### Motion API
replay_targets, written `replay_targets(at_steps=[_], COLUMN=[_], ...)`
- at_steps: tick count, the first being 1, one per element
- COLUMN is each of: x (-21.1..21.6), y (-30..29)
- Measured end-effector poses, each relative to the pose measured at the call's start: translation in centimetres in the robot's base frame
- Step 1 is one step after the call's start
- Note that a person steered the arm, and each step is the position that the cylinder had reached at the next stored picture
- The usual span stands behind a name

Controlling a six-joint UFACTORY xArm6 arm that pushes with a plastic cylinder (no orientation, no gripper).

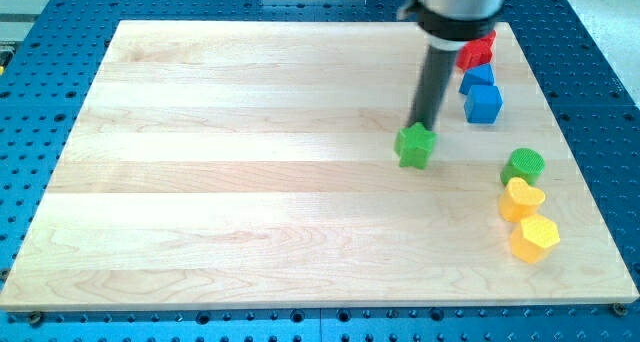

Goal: Place a group of green and yellow blocks diagonal to the group of blue and red blocks

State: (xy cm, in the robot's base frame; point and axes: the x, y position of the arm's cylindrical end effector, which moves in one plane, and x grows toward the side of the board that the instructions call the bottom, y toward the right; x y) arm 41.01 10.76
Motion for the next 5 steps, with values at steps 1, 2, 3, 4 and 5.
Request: replay_targets(at_steps=[1, 2, 3, 4, 5], x=[2.1, 2.7, 4.2, 1.9, 0.7], y=[-0.5, 2.0, 7.7, 10.5, 15.6])
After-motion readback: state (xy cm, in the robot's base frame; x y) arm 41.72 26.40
